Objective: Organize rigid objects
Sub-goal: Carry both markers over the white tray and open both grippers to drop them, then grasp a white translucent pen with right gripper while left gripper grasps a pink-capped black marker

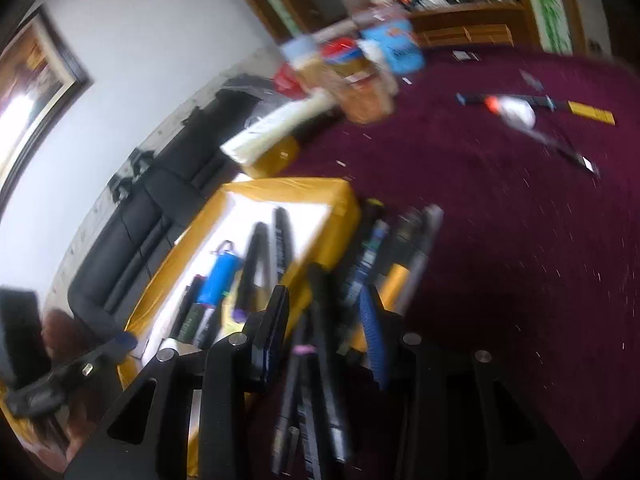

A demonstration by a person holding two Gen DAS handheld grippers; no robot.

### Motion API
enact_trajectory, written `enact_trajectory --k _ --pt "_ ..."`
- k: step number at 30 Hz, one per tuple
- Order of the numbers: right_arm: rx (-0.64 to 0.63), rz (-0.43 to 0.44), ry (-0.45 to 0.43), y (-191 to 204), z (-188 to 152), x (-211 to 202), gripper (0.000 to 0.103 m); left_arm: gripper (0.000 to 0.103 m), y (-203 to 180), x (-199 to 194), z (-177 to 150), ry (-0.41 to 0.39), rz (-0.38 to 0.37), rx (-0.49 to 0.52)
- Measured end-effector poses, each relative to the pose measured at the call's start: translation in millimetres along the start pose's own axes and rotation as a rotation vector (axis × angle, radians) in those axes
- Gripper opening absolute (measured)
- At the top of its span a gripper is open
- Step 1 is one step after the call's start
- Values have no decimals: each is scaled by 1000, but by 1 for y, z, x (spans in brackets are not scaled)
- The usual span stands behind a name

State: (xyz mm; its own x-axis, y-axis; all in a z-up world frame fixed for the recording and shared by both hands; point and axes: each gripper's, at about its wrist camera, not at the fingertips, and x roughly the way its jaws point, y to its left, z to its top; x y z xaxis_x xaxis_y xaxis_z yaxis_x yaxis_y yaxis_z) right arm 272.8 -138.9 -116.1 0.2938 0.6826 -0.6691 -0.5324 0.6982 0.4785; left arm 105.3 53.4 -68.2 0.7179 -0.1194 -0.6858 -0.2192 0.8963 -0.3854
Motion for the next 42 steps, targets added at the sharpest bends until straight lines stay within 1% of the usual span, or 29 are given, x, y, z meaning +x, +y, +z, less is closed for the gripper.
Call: enact_trajectory --k 2,4,5,8,9,11,15,17,19,20,23,26,28,29,32,34,36,37,39,40,41,42 --pt "49 -40 32 -14 3 8 32 43 -13 7 -3 30 -13 14" --pt "79 -89 82 -22 5 22 28 43 -25 15 -6 67 -6 33" --pt "71 -136 103 -21 5 29 22 43 -30 17 -7 73 -1 40" --pt "45 -172 121 -17 6 36 18 43 -38 17 -11 87 15 67" --pt "42 -195 130 -15 8 37 18 43 -39 18 -12 92 16 69" --pt "31 -216 150 -13 11 38 18 43 -43 19 -14 99 21 76" --pt "20 -251 163 -7 14 40 18 43 -49 25 -16 104 23 80" --pt "6 -305 169 -3 18 45 17 43 -52 28 -18 119 19 83" --pt "-46 -351 163 1 20 51 14 43 -56 30 -19 124 25 102" --pt "-70 -369 160 3 20 52 11 43 -57 30 -19 120 35 109" --pt "-109 -387 171 3 11 43 7 43 -57 28 -20 118 38 110" --pt "-110 -418 188 -18 2 23 6 43 -58 36 -20 142 22 101" --pt "-112 -418 181 -34 1 12 6 43 -62 44 -20 155 18 101" --pt "-114 -399 169 -42 -1 6 6 43 -65 50 -20 162 22 101" --pt "-80 -284 115 -62 -6 -5 6 43 -79 64 -15 184 41 100" --pt "-45 -244 91 -68 -7 -9 6 43 -90 73 -10 189 42 108" --pt "-26 -230 77 -69 -6 -6 6 43 -101 89 -4 199 83 129" --pt "-16 -227 78 -69 -6 -7 6 43 -105 100 -3 219 124 127" --pt "-3 -219 79 -68 -7 -7 6 43 -106 115 -2 268 147 102" --pt "5 -212 80 -69 -7 -8 6 40 -106 122 -5 306 159 89" --pt "12 -205 80 -71 -7 -8 6 36 -106 123 -7 325 176 84" --pt "18 -200 81 -71 -7 -9 6 35 -105 123 -11 334 195 81"
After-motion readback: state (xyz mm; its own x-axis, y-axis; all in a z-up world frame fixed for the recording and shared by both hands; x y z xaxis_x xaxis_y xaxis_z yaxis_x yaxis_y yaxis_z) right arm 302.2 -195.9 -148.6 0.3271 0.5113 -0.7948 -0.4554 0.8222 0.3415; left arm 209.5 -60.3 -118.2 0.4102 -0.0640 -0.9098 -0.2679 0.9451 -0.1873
